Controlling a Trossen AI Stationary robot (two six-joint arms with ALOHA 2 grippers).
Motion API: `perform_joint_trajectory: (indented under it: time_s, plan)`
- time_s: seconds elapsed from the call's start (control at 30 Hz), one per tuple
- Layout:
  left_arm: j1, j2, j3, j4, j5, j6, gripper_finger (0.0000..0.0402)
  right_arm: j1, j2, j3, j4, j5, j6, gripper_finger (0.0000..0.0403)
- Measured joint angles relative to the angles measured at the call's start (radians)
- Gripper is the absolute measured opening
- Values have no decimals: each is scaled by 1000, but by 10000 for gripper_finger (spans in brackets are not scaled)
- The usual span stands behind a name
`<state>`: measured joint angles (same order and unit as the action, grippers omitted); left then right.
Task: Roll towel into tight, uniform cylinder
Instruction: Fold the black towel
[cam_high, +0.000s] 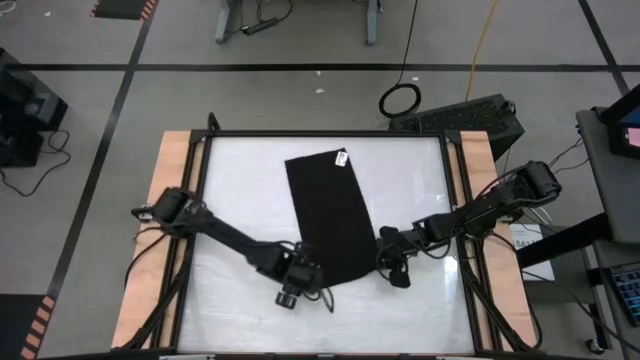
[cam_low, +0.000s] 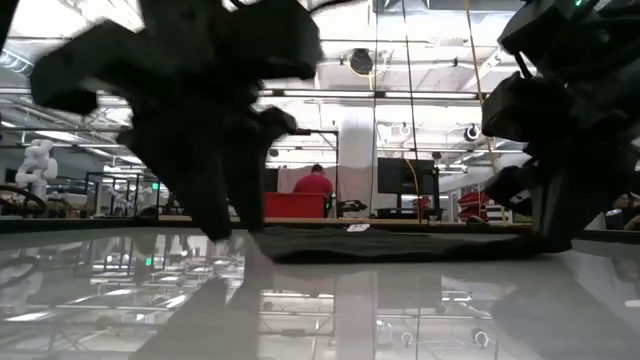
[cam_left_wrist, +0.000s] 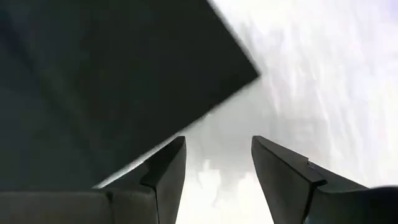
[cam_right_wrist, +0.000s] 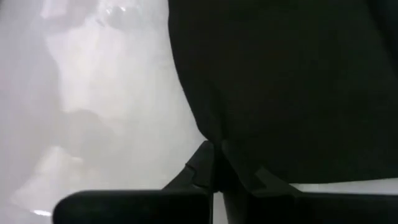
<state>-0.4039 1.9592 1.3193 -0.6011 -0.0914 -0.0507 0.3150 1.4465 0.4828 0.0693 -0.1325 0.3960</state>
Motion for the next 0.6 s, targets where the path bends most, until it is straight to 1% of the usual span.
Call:
perform_joint_trajectory:
  time_s: [0.13, 0.2, 0.23, 0.33, 0.43, 0.5, 0.6]
  plan:
    - [-43, -71, -69, 72, -70, -72, 192, 25, 16, 0, 56, -7, 115, 3]
    - [-59, -96, -99, 140, -78, -103, 192, 34, 31, 1, 106, -7, 164, 2]
    - [-69, -100, -108, 176, -79, -118, 192, 38, 38, 2, 117, -6, 188, 2]
    - [-103, -97, -129, 195, -81, -128, 192, 41, 65, 1, 166, -3, 255, 2]
    - [-139, -89, -153, 265, -80, -147, 192, 40, 88, 1, 175, -2, 312, 2]
    - [-159, -88, -168, 271, -90, -162, 192, 41, 92, 0, 171, 1, 335, 2]
    - [-183, -87, -177, 298, -170, -181, 192, 40, 91, 1, 181, 5, 352, 1]
